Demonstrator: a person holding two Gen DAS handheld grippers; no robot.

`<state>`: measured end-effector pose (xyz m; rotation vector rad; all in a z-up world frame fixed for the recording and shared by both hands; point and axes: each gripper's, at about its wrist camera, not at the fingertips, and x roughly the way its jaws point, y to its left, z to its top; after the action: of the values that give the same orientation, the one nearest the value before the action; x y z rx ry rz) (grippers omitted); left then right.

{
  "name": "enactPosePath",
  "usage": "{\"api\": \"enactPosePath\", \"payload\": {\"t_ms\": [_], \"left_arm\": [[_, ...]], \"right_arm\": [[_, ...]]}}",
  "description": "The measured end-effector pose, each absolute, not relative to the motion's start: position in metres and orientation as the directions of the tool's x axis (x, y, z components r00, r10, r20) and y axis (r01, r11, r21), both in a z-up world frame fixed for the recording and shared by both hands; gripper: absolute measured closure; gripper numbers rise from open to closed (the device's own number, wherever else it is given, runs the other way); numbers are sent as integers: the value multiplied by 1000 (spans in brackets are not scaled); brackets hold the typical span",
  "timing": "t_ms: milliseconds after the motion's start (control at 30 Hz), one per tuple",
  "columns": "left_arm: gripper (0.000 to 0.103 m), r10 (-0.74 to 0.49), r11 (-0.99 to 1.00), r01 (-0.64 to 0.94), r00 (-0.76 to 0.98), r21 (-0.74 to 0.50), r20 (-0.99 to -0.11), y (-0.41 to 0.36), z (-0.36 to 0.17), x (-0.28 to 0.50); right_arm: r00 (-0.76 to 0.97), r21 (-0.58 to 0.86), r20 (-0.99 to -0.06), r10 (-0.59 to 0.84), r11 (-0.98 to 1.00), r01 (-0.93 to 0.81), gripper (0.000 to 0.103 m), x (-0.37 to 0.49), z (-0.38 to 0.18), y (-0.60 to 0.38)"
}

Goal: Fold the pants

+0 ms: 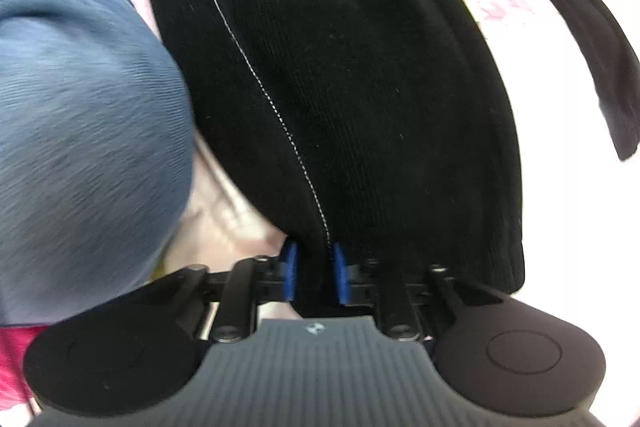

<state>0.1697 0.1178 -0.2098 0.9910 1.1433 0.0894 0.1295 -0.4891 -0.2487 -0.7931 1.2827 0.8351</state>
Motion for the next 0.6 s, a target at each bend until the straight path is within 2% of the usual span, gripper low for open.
{"api": "enactPosePath", "payload": {"t_ms": [133, 300, 367, 400, 500, 600], "left_arm": [[88, 471, 526, 522, 479, 671, -741, 109, -222, 158], [44, 410, 437, 649, 472, 623, -780, 106, -237, 140], [38, 402, 427, 653, 483, 626, -778, 110, -241, 137], [36, 404, 412, 656, 490, 632, -772, 111, -245, 135], [35, 413, 375, 691, 472, 618, -779, 117, -259, 132], [34, 426, 367, 692, 469, 622, -773, 121, -274, 133]], "right_arm": [[65, 40, -984, 168, 553, -832, 100, 116, -231, -513], [98, 7, -982, 159, 556, -831, 100, 115, -241, -521], [132, -41, -982, 135, 526, -849, 99, 115, -246, -511], [148, -69, -982, 120, 504, -861, 95, 109, -245, -508], [185, -134, -979, 83, 422, -897, 62, 93, -247, -497], [214, -171, -975, 55, 425, -889, 64, 91, -256, -489]]}}
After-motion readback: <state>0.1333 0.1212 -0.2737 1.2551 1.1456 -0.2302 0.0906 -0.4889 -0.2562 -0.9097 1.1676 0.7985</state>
